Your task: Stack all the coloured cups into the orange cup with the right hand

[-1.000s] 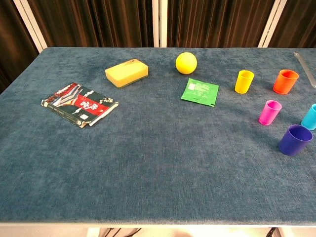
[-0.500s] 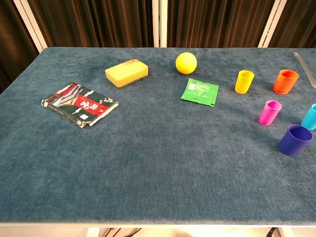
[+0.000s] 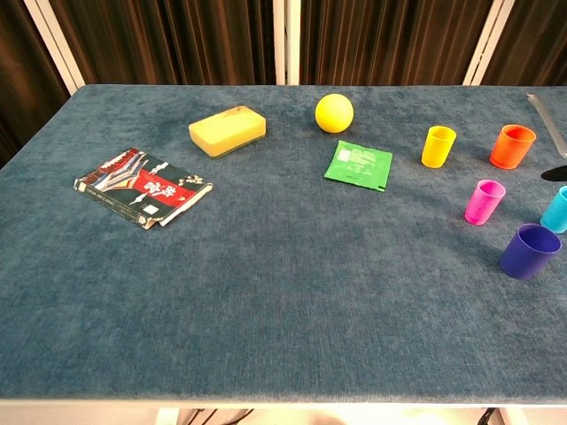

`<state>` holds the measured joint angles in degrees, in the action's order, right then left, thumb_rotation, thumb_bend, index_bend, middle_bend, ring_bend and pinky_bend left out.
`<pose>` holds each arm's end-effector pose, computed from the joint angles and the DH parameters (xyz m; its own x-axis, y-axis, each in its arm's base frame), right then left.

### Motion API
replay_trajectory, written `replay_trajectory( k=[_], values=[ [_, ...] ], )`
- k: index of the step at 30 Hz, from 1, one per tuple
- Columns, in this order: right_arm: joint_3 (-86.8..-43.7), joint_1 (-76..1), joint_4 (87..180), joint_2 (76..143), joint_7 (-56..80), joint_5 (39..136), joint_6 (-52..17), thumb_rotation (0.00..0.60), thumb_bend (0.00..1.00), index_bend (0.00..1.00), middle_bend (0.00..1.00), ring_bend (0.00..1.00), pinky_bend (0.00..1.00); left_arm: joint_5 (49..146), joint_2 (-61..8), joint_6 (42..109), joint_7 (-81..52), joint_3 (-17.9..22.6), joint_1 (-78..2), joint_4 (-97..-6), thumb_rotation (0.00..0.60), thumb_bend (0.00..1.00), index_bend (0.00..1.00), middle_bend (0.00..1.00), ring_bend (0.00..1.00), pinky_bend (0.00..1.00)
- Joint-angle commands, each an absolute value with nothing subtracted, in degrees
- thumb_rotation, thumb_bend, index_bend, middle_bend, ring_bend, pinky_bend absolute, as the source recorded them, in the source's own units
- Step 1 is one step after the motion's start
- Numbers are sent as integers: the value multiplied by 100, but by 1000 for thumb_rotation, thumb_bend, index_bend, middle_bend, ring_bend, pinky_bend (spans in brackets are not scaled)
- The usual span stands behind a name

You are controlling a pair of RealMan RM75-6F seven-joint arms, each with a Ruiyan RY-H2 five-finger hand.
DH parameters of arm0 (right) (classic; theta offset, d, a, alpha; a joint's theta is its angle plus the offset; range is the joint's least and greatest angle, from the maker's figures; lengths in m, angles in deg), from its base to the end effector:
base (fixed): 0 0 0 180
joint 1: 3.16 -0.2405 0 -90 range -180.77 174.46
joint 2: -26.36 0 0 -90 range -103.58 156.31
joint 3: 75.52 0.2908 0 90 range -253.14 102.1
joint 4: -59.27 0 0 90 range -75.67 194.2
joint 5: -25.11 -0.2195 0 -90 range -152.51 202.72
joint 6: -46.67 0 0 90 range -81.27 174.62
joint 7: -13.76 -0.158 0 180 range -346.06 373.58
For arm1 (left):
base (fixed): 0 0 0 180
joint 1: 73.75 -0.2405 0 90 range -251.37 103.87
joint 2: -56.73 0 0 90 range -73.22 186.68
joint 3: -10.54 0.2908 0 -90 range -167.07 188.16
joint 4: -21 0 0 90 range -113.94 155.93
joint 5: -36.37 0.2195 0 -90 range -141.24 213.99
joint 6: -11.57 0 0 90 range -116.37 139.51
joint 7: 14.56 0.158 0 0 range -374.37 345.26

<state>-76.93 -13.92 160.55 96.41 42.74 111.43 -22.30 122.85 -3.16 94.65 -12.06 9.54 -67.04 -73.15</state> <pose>-0.2936 -0.1987 0.0648 0.6364 -0.2518 0.7291 -0.7695 -0.2724 0.5776 -0.3420 0.2020 0.1785 0.4768 0.0501 0.8776 0.8789 -0.0474 -0.4747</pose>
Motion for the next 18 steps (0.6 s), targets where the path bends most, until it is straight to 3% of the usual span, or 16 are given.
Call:
replay_trajectory(
  k=[1,18],
  values=[
    [-7641,-1470,16042,9749,4387,11019,-2144,600,302,72,148,0,0,12269,-338,9477,-1231,953,-6720,-7277,600,157,76,41,0,0],
    [-7596,-1676,15699,10240,4548,10755,-2020,600,310,192,205,0,0,12216,-451,9363,-1414,903,-6657,-6979,600,158,78,41,0,0]
  ],
)
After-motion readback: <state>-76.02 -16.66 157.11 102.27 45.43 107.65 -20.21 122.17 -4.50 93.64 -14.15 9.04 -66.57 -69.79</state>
